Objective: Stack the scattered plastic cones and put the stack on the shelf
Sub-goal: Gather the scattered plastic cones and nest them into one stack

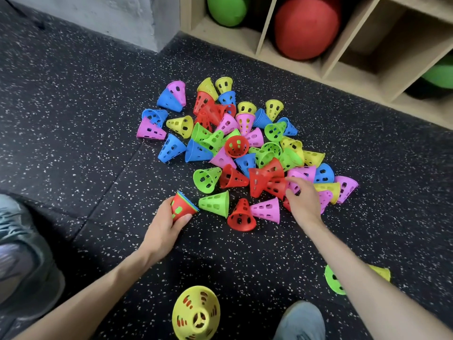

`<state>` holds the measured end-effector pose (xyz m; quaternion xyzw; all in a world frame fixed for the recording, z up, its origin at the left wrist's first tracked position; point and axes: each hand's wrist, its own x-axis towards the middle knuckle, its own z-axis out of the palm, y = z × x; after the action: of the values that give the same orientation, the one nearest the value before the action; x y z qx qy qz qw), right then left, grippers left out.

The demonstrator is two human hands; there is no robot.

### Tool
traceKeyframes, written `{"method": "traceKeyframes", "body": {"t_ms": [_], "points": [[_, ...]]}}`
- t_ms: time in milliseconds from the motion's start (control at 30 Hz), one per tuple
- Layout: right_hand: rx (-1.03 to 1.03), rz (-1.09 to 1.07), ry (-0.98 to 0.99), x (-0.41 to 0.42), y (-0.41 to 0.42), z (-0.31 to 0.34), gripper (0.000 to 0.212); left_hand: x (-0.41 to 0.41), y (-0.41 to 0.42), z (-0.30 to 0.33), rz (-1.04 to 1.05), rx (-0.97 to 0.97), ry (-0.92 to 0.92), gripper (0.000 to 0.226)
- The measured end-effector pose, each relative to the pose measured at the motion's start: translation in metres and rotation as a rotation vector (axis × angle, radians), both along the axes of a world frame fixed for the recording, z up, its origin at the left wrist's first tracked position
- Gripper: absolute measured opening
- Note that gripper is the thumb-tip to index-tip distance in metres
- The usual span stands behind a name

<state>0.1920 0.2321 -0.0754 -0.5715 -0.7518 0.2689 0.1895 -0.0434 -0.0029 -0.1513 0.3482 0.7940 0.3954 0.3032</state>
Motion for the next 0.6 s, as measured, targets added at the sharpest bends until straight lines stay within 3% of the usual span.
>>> {"method": "traceKeyframes", "body": {"t_ms": [300,433,600], "points": [[-0.066,0.146,-0.091,-0.027,0.054,0.019,0.041,-0.006,0.005,-0.009,0.042,-0.016,-0.097,0.056],[-0.096,0.066,-0.071,-0.032,0.068,0.001,0.044,-0.008,0.006,-0.008,0.045,-0.012,-0.135,0.058],[0.04,-0.075,-0.096,-0.028,0.066,-0.013,0.035,-0.008,0.007,-0.005,0.043,-0.01,-0.144,0.06]]}}
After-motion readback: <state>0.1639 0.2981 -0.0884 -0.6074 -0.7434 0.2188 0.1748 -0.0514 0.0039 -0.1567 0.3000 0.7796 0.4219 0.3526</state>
